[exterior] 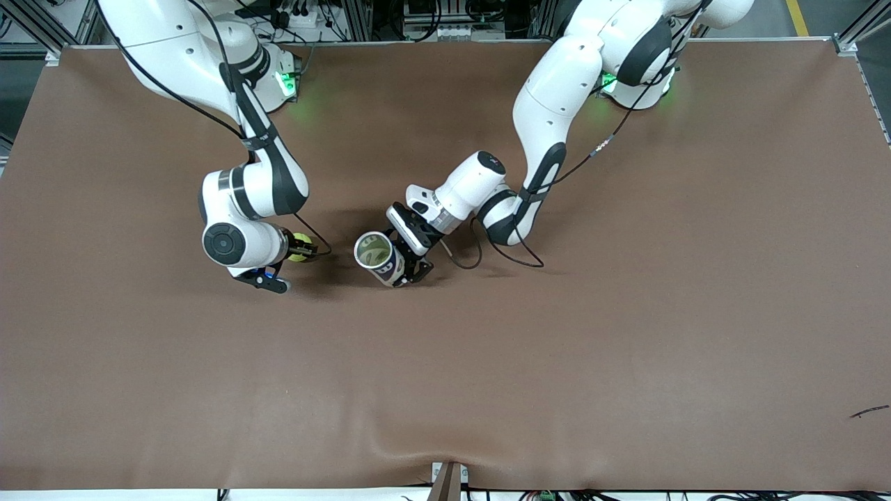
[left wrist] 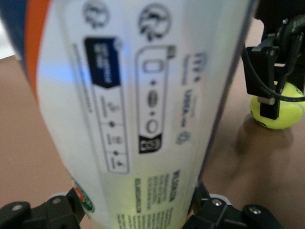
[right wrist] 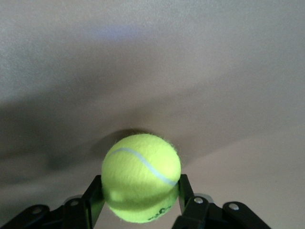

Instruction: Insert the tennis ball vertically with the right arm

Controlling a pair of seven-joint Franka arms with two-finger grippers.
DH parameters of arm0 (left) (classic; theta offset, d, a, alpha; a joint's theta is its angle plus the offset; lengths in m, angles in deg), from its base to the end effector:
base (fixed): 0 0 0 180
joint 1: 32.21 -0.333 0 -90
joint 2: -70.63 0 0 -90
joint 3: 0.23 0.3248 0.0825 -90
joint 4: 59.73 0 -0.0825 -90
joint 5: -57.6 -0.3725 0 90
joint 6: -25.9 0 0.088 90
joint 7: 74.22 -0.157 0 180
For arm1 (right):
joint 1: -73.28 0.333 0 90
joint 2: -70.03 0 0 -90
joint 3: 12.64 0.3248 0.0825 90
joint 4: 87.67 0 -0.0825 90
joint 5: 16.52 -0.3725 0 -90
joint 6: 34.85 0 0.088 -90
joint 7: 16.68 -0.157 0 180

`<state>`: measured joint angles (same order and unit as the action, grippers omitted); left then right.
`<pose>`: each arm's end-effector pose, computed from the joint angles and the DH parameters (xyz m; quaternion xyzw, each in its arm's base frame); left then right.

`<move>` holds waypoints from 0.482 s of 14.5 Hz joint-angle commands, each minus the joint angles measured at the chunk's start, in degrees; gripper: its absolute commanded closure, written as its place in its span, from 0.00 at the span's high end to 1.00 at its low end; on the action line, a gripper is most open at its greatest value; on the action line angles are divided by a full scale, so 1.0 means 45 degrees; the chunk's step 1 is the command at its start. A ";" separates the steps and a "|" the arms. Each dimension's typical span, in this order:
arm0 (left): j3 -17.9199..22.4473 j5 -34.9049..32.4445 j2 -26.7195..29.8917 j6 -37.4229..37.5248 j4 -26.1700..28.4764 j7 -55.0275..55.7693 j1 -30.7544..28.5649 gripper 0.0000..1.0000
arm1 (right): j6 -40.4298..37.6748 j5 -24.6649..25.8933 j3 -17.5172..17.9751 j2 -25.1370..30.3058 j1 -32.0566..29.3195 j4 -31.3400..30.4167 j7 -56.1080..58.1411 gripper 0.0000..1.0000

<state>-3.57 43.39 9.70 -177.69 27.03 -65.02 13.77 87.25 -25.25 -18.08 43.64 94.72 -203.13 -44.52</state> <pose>0.4846 -0.5982 0.1331 0.7910 -0.3935 0.4059 0.2341 0.5198 0.1610 0.1690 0.9734 -0.1508 -0.1700 0.0306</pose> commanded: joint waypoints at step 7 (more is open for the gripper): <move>0.0020 -0.0240 0.0767 -0.0051 0.1032 0.0025 0.0016 1.00 | -0.5194 -0.0109 0.0055 0.1078 -0.0410 0.4479 -0.0470 0.13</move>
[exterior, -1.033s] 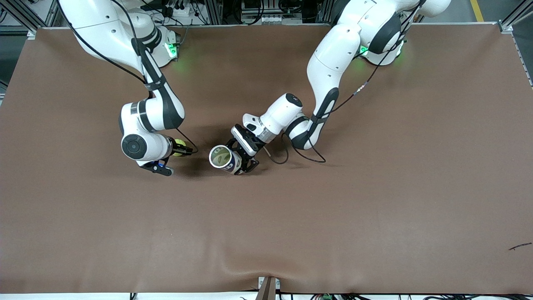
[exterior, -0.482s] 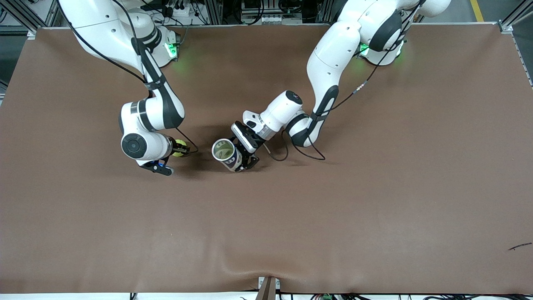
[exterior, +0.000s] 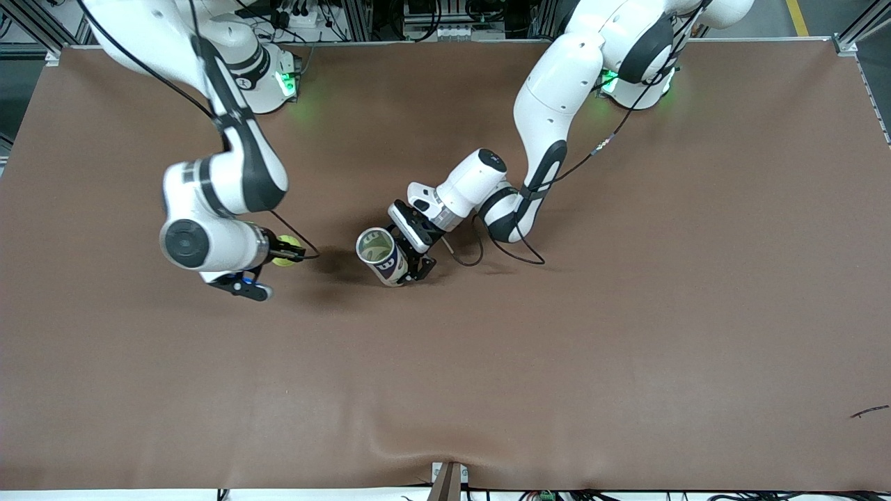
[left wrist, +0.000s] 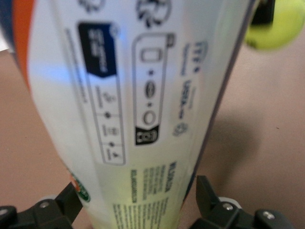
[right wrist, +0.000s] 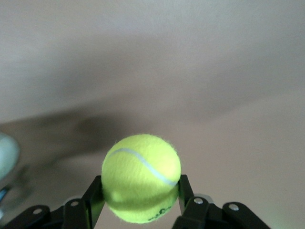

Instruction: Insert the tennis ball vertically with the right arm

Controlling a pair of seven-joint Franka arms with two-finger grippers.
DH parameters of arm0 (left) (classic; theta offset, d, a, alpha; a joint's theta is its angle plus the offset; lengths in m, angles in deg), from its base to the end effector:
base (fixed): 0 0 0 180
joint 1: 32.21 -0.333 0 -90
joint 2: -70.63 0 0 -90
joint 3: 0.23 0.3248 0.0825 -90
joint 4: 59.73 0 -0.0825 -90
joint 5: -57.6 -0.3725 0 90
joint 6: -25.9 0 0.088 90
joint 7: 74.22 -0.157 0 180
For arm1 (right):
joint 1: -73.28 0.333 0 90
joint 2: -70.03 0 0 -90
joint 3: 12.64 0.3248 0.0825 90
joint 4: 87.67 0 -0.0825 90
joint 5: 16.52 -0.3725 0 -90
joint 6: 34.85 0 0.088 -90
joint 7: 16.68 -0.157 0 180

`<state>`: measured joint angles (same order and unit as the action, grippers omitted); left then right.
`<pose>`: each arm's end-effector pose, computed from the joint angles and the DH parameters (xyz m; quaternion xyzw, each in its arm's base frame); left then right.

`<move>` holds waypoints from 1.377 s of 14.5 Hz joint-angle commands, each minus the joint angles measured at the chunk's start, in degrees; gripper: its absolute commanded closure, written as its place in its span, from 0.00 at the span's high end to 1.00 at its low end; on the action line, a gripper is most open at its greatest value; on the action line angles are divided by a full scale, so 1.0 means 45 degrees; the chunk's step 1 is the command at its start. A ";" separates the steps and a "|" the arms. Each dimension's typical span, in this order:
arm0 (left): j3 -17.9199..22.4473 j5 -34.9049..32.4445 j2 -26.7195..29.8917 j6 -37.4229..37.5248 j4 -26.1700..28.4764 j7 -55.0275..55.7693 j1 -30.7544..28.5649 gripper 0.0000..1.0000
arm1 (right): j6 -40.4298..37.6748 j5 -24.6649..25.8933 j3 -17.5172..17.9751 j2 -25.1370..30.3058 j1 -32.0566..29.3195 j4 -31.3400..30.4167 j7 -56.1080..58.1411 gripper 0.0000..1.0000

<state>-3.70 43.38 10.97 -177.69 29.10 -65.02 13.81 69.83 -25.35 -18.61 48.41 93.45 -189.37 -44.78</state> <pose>0.4786 -0.5954 0.1342 0.7934 -0.3957 0.3995 0.2332 0.5634 0.1660 0.2936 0.9743 -0.1497 -0.1677 0.0103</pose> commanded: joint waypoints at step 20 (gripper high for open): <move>0.0029 -0.0219 0.0485 -0.0051 0.0533 0.0026 -0.0031 0.85 | -0.0723 -0.2764 0.0232 -0.1759 0.2606 0.4514 -0.6802 1.00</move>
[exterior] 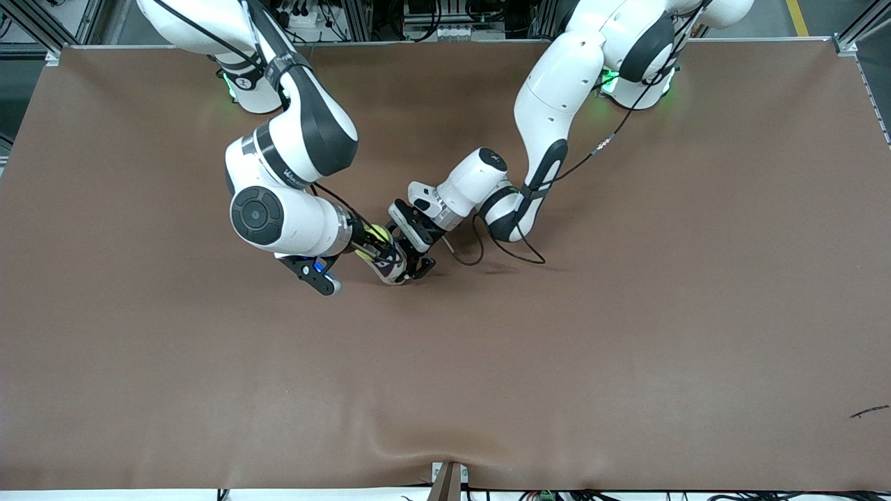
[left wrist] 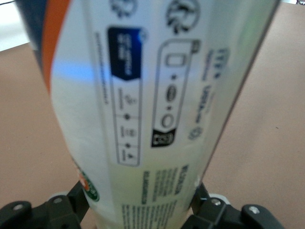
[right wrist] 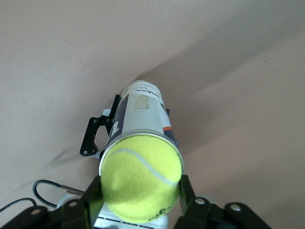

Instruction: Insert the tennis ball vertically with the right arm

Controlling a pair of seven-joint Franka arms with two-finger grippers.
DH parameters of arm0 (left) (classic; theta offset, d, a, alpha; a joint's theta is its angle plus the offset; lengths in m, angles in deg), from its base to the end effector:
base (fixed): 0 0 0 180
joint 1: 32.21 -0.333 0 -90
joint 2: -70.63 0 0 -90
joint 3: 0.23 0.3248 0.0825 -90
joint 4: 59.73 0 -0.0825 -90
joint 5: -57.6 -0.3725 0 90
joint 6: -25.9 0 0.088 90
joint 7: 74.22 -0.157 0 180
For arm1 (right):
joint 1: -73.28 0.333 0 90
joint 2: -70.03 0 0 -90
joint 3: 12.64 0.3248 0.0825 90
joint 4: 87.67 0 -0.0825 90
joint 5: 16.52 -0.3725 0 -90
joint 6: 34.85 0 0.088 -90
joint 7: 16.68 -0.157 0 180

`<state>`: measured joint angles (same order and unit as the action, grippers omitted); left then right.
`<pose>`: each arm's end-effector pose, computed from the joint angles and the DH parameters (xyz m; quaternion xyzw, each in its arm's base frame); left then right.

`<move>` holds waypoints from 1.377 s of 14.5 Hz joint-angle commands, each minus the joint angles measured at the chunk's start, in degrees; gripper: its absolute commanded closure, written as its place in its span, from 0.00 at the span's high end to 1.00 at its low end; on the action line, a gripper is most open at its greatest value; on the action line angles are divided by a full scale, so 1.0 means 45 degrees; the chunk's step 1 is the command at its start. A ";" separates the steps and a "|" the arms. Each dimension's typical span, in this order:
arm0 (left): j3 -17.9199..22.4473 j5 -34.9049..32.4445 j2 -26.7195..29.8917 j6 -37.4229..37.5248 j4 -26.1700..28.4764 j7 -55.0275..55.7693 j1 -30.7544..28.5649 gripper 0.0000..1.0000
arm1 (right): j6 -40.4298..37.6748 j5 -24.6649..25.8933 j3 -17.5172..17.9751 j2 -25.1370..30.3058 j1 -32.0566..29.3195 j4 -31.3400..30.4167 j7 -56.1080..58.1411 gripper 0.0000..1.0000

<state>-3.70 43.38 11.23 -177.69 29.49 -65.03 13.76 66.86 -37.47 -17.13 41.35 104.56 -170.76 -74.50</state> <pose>0.4783 -0.5942 0.1346 0.7939 -0.3957 0.3987 0.2326 0.5701 0.3504 0.3542 -0.9340 0.3103 0.1676 0.0574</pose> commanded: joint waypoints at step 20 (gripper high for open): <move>-0.0031 -0.0238 0.2908 0.0086 0.4683 0.0397 -0.1560 1.00 | -0.2407 0.4400 -0.0175 0.6001 -0.6171 -0.2179 1.3627 1.00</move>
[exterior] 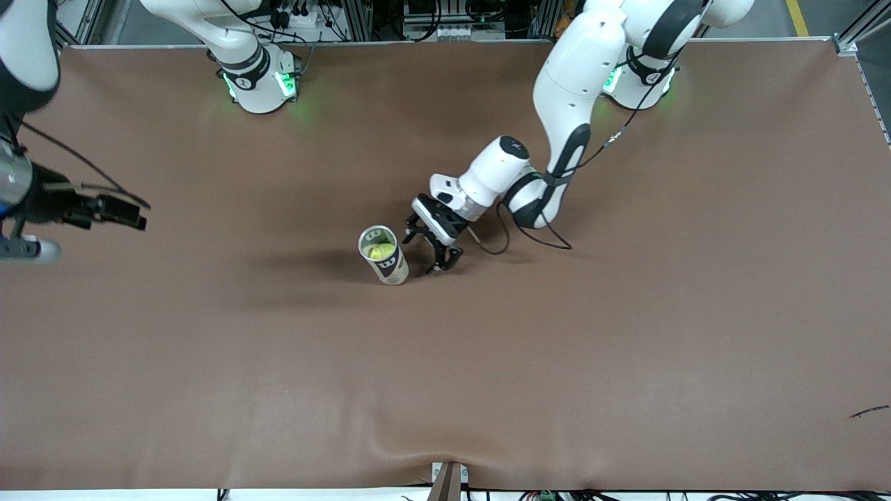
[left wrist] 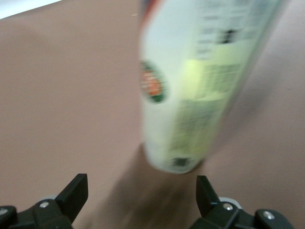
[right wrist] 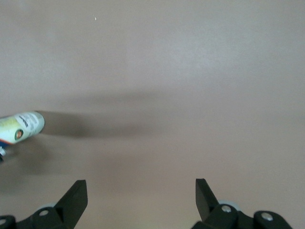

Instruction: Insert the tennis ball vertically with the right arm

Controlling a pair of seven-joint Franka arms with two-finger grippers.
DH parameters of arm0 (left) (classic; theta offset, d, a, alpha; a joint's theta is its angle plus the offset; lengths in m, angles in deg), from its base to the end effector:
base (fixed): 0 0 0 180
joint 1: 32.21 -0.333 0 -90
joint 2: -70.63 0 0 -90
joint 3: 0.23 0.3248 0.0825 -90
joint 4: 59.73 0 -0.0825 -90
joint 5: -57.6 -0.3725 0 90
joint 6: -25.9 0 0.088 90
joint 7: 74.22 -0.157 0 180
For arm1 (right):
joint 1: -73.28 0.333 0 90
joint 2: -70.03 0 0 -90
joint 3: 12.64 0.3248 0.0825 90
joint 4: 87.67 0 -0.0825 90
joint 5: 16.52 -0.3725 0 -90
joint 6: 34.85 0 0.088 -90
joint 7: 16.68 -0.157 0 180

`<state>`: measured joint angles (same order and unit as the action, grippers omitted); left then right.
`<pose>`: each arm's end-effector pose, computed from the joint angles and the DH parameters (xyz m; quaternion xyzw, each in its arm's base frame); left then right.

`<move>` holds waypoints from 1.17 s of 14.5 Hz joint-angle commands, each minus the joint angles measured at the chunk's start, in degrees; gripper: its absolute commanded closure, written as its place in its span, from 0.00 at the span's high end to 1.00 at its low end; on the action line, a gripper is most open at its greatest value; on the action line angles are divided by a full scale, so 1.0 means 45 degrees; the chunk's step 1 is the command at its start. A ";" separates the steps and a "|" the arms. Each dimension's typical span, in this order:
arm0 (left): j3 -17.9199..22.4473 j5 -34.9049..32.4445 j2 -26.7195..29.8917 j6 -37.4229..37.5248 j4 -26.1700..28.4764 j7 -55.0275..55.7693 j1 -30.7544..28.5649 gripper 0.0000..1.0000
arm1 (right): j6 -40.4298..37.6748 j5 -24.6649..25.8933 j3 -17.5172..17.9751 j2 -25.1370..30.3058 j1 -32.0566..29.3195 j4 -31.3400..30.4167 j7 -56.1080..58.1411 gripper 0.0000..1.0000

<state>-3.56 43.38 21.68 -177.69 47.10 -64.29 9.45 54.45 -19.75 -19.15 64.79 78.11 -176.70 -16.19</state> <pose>0.4736 -0.5157 0.1385 0.8339 -0.3744 0.3526 0.2003 0.5635 -0.0052 0.5399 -0.9987 0.0112 0.0426 0.0238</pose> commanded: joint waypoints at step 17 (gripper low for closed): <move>-0.0823 0.1088 0.3063 1.1047 -0.4244 0.0605 -0.6229 1.00 | -0.0409 0.0855 0.0313 0.1731 -0.0878 -0.0646 0.0735 1.00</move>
<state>-6.00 46.53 32.31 -136.90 29.92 -62.50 -17.43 53.72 -17.13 -19.04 71.95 75.30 -180.16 -11.62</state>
